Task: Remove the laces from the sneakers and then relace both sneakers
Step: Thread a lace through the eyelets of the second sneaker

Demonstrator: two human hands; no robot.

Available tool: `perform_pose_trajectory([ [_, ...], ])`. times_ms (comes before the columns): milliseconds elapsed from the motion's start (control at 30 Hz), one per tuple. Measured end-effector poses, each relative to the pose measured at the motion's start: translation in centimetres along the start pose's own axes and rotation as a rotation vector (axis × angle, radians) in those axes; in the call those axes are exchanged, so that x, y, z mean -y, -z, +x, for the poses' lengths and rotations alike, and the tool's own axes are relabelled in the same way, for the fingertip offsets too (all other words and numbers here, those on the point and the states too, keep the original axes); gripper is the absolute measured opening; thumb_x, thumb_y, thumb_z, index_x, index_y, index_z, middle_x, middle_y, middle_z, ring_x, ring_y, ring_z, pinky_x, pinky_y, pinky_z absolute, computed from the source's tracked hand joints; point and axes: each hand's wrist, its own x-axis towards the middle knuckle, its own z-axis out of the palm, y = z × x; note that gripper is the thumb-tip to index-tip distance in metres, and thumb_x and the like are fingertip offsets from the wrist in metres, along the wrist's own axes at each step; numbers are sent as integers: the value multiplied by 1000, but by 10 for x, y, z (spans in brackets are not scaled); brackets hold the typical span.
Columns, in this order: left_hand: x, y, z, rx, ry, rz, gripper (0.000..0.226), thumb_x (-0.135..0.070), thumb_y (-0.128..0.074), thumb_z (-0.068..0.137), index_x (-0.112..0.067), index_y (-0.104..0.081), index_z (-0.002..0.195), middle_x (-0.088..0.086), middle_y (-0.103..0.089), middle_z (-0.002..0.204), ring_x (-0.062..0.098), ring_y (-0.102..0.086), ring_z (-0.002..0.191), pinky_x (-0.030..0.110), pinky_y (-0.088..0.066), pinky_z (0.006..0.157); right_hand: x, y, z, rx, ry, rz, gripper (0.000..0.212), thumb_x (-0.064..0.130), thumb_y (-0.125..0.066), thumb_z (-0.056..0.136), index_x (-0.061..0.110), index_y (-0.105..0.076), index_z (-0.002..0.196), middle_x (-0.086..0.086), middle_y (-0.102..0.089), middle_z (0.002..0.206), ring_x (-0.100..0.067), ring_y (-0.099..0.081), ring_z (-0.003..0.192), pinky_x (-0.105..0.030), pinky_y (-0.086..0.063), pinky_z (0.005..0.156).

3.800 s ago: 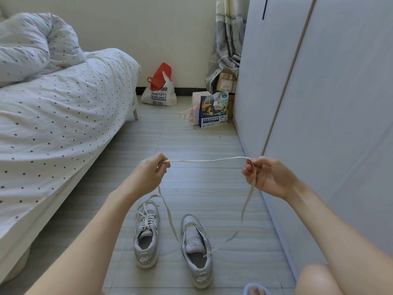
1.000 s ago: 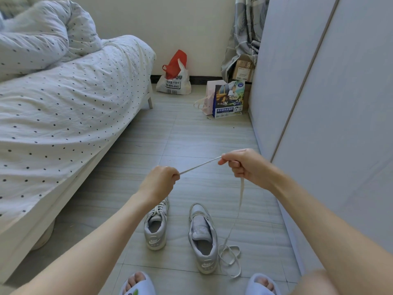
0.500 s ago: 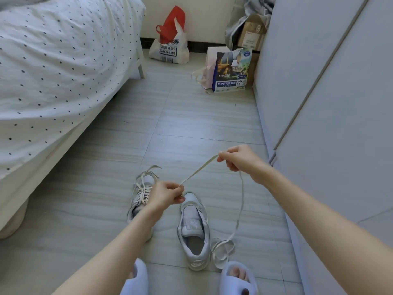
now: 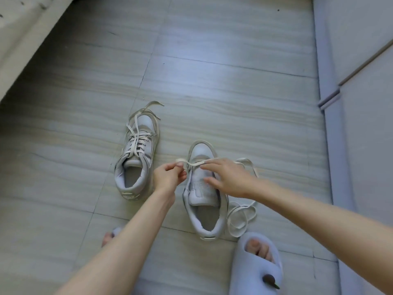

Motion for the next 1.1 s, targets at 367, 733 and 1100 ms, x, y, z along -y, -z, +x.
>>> perform_pose_trajectory([
  [367, 43, 11, -16, -25, -38, 95, 7, 3, -50, 92, 3, -55, 96, 8, -56, 74, 15, -55, 57, 16, -52, 50, 4, -79, -50, -191, -26, 83, 38, 29, -56, 91, 16, -59, 127, -1, -50, 138, -26, -39, 129, -44, -37, 103],
  [733, 86, 21, -25, -135, -43, 60, 18, 4, -52, 90, -10, -56, 80, 5, -59, 71, 2, -59, 49, 22, -54, 59, 14, -77, -47, -184, -37, 23, 28, 22, -57, 90, 18, -66, 116, -10, -57, 100, -30, -47, 93, -43, -42, 82],
  [1100, 86, 18, -32, -188, -125, 175, 23, 2, -54, 87, -19, -56, 78, 0, -60, 70, 8, -60, 55, 30, -53, 69, 32, -84, -44, -178, -181, -32, 38, 41, -57, 88, 27, -58, 123, -4, -50, 108, -25, -40, 105, -36, -39, 88],
])
